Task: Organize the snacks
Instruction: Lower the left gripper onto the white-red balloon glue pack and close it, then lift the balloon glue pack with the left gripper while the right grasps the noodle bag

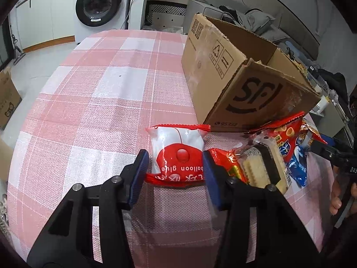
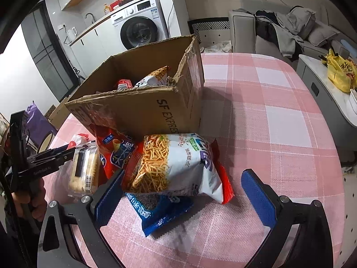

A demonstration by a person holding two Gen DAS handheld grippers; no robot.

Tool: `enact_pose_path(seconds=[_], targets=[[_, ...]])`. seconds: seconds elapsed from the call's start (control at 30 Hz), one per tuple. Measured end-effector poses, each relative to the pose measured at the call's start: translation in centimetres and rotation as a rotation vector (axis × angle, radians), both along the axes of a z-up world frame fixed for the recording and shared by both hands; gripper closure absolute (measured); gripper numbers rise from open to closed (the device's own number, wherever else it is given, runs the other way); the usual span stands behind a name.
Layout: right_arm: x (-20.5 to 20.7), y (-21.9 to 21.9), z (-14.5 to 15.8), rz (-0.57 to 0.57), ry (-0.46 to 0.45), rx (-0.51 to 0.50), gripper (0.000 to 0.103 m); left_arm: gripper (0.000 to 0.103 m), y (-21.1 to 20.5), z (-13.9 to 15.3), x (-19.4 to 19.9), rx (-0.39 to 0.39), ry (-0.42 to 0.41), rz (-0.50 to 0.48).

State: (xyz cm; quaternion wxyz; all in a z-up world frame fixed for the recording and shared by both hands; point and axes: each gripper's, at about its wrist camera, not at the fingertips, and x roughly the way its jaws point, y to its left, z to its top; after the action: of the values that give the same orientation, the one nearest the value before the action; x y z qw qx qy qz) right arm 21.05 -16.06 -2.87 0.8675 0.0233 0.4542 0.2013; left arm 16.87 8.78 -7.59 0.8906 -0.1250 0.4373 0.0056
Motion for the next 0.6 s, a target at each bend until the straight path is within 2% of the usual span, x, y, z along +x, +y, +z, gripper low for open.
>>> enact_pose_path(seconds=[0.17,0.3,0.6], targets=[[1.0,0.1,-0.5,-0.026,0.023,-0.001,0.001,0.057,-0.2,0.2,-0.6,-0.002,-0.012,-0.001],[1.2,0.1,-0.8,-0.012,0.040,0.027,0.011,0.057,-0.2,0.7,-1.3,0.001,-0.025,-0.001],[1.1,-0.1,-1.1,0.012,0.037,0.052,0.026,0.057,-0.2,2.1,-2.8,0.019,-0.057,0.017]])
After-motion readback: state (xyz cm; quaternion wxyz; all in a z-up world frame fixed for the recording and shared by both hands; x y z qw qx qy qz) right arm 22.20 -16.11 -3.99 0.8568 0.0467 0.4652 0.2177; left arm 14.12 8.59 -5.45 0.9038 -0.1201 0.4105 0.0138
